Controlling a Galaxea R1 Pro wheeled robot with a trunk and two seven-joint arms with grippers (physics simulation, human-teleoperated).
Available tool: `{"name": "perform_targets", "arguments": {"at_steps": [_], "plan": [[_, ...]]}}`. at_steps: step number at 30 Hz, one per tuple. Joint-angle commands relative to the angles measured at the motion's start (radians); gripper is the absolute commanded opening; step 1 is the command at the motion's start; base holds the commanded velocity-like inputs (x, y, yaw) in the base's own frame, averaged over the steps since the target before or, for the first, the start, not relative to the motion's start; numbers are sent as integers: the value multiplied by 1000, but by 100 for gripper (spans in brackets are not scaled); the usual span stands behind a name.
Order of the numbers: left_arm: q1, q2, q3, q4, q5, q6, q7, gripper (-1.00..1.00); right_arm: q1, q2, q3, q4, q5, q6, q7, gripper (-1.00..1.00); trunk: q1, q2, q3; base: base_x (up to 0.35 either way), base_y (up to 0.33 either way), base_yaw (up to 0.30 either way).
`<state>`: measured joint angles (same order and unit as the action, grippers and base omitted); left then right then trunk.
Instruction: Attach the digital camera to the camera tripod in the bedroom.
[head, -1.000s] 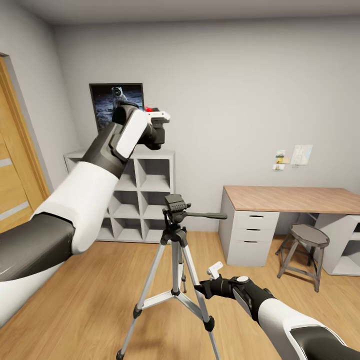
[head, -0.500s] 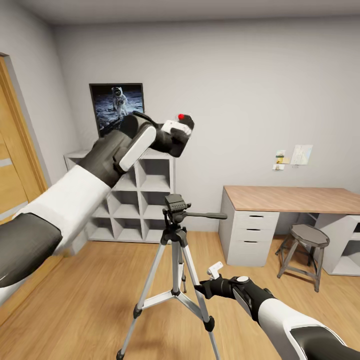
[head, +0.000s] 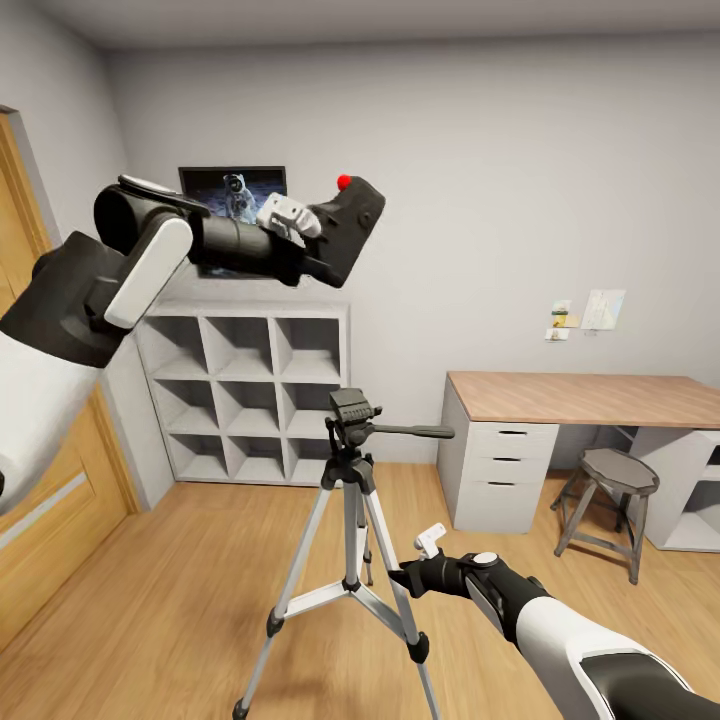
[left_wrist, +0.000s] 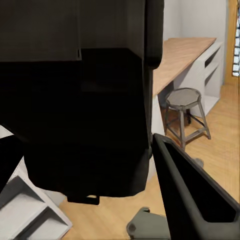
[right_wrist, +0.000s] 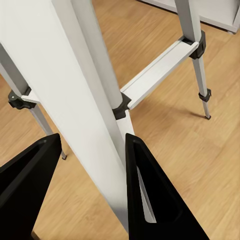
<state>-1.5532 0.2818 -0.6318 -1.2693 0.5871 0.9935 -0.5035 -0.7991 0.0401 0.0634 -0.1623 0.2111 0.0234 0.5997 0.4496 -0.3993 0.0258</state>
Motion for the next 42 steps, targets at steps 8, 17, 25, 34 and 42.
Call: {"name": "perform_targets", "arguments": {"at_steps": [8, 17, 25, 34, 42], "plan": [[-1, 61, 36, -31, 49, 10, -146, -100, 0, 0, 15, -2, -2, 3, 0, -100, 0, -1, -1, 0, 0, 0], [-6, 85, 26, 13, 57, 49, -275, -100, 0, 0, 15, -2, -1, 3, 0, -100, 0, -1, -1, 0, 0, 0], [-10, 34, -92, 203, -34, 53, -296, -100, 0, -1, 15, -2, -1, 3, 0, -100, 0, -1, -1, 0, 0, 0], [-116, -66, -250, 401, -87, 53, -428, -100, 0, -1, 14, -2, 0, 3, 0, -100, 0, -1, -1, 0, 0, 0], [-183, -104, -351, 439, -145, 53, -551, -100, 0, 0, 15, -2, -1, 3, 0, -100, 0, -1, -1, 0, 0, 0]]}}
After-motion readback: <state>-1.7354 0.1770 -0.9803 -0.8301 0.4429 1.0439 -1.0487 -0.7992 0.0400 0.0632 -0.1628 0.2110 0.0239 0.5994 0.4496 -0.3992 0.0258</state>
